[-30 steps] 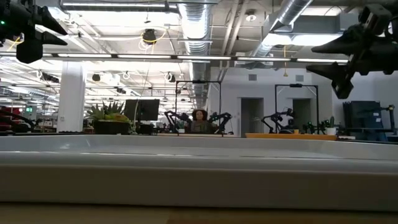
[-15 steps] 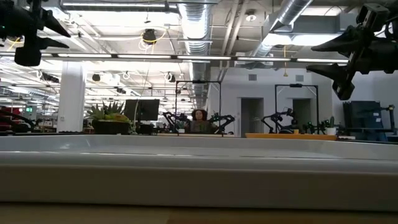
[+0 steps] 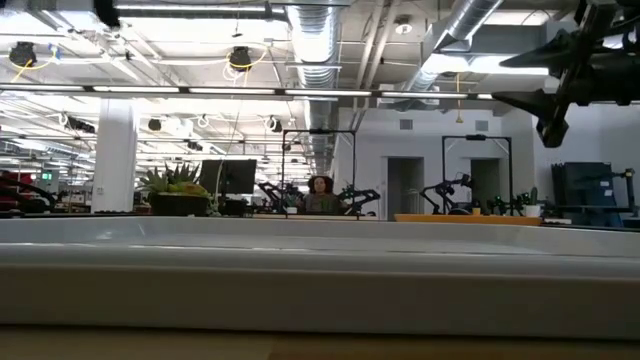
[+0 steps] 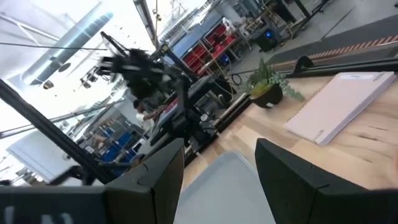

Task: Pick and place plate/cup/fork/spoon on tray
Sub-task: Put the brown glass on the gray tray

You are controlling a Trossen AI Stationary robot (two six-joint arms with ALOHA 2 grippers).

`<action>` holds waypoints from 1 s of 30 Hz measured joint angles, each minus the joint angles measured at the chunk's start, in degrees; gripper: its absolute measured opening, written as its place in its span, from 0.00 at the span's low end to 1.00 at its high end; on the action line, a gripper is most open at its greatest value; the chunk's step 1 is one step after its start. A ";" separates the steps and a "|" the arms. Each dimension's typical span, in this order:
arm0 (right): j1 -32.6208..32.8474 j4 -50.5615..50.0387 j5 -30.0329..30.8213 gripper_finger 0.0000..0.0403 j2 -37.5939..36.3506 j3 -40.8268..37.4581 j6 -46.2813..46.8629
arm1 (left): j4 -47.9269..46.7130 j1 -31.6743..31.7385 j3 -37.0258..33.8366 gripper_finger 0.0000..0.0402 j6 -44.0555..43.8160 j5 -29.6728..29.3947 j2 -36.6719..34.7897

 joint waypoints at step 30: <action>0.01 -4.97 0.00 0.55 0.00 0.24 0.00 | -110.64 -32.94 54.23 0.57 -44.17 39.85 48.52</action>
